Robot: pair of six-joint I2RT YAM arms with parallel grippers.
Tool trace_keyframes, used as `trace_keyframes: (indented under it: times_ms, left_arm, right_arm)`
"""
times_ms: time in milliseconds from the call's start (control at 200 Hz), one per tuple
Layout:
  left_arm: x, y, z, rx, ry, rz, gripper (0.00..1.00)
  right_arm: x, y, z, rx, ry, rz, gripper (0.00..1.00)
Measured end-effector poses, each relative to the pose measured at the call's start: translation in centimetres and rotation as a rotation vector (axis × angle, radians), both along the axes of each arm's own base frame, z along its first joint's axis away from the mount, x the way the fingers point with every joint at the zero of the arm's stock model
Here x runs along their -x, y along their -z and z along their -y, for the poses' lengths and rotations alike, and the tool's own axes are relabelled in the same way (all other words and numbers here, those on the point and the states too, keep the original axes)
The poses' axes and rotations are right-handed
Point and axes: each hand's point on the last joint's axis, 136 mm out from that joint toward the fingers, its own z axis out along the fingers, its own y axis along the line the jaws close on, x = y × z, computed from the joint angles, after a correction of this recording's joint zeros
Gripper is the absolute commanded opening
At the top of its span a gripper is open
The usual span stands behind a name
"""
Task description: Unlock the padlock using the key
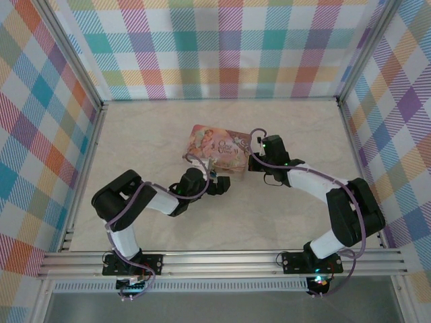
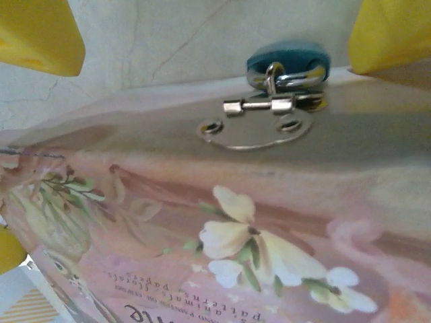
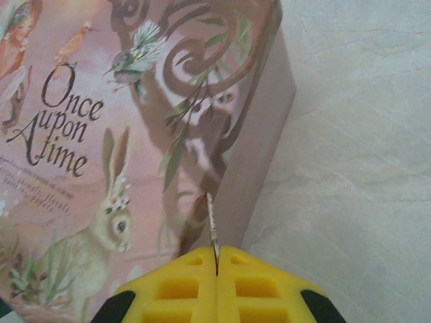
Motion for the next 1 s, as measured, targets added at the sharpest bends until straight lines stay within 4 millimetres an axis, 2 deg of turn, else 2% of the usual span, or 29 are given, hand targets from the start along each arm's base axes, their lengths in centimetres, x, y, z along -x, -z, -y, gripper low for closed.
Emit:
trace_keyframes:
  times_ms: [135, 310, 345, 390, 540, 685, 925, 955, 1000]
  left_arm:
    - [-0.2, 0.0, 1.0, -0.009, 0.055, 0.033, 0.94]
    - [-0.2, -1.1, 2.3, 0.027, 0.137, 0.048, 0.83]
    - [-0.2, -1.1, 2.4, 0.037, 0.149, 0.043, 0.82]
    - [-0.3, -1.2, 2.5, 0.049, 0.159, 0.036, 0.75]
    - [-0.8, -1.3, 2.3, 0.103, 0.173, 0.003, 0.72]
    - [-1.4, -0.9, 2.2, 0.184, 0.172, -0.041, 0.63]
    - [-1.7, -1.0, 2.2, 0.267, 0.173, -0.084, 0.60]
    - [-1.7, -1.0, 2.2, 0.272, 0.170, -0.088, 0.53]
    - [-1.8, -1.0, 2.2, 0.281, 0.165, -0.091, 0.52]
  right_arm:
    - [-0.2, -0.1, -0.1, 0.000, -0.003, 0.004, 0.00]
    - [-0.4, -0.2, 0.1, 0.006, 0.004, 0.009, 0.00]
    - [-0.5, -0.2, 0.2, 0.006, 0.007, 0.009, 0.00]
    - [-0.5, -0.2, 0.3, 0.006, 0.009, 0.009, 0.00]
    - [-0.5, -0.2, 0.3, 0.008, 0.012, 0.010, 0.00]
    - [-0.5, -0.2, 0.3, 0.008, 0.012, 0.010, 0.00]
    - [-0.5, -0.2, 0.3, 0.008, 0.012, 0.010, 0.00]
    - [-0.5, -0.2, 0.3, 0.008, 0.012, 0.010, 0.00]
    - [-0.5, -0.2, 0.3, 0.008, 0.012, 0.010, 0.00]
